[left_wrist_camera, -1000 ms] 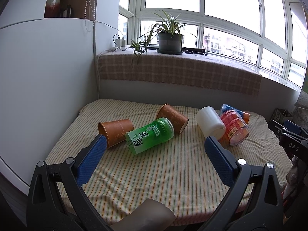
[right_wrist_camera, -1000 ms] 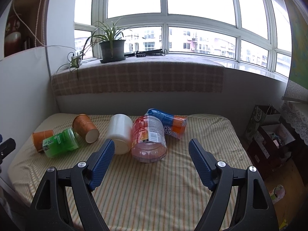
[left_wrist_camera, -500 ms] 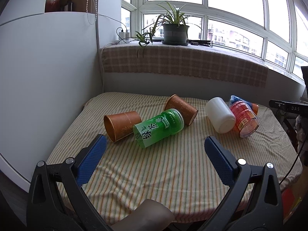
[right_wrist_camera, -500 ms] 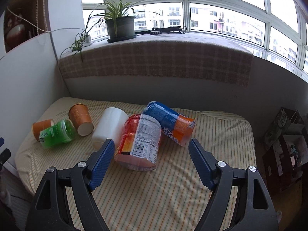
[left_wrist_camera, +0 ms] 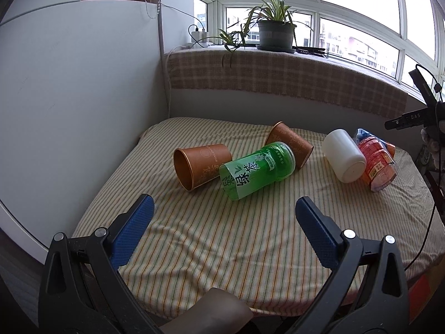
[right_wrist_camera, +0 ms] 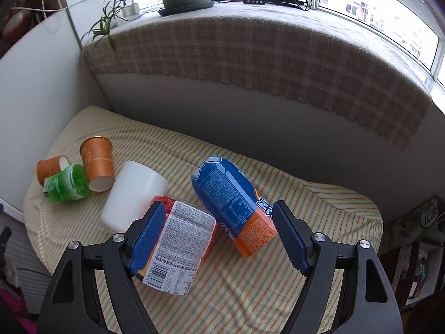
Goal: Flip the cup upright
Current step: 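Reach the right gripper to the blue-orange cup and close on it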
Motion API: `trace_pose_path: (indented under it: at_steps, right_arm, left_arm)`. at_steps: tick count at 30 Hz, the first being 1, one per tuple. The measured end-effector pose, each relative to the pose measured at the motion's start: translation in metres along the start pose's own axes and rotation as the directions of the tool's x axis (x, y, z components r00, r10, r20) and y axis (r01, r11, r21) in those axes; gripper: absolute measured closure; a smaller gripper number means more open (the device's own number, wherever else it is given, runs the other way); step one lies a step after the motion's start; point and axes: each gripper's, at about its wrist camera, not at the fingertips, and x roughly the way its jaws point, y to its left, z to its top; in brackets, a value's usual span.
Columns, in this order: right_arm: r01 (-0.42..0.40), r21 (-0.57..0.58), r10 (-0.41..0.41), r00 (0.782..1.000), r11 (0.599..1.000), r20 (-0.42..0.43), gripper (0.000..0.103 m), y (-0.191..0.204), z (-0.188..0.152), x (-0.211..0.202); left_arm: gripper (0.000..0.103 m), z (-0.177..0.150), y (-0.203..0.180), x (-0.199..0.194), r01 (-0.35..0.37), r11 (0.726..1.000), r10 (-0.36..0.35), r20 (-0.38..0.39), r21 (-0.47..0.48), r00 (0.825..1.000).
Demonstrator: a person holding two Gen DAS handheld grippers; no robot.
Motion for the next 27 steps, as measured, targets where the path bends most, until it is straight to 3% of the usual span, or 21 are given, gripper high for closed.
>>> trace_pose_path:
  at_steps: [2, 8, 27]
  right_arm:
    - [0.0, 0.003, 0.0, 0.999, 1.0, -0.039, 0.031, -0.004, 0.007, 0.015]
    - [-0.027, 0.003, 0.027, 0.992, 1.0, -0.121, 0.031, -0.013, 0.02, 0.049]
    - [-0.085, -0.061, 0.068, 0.968, 0.994, -0.241, 0.034, -0.013, 0.036, 0.108]
  left_arm:
    - [0.0, 0.0, 0.005, 0.002, -0.013, 1.0, 0.013, -0.007, -0.009, 1.0]
    - [0.0, 0.0, 0.013, 0.011, -0.039, 0.999, 0.038, -0.029, -0.025, 0.999]
    - [0.0, 0.001, 0.016, 0.031, -0.073, 0.997, 0.07, -0.071, -0.036, 0.995]
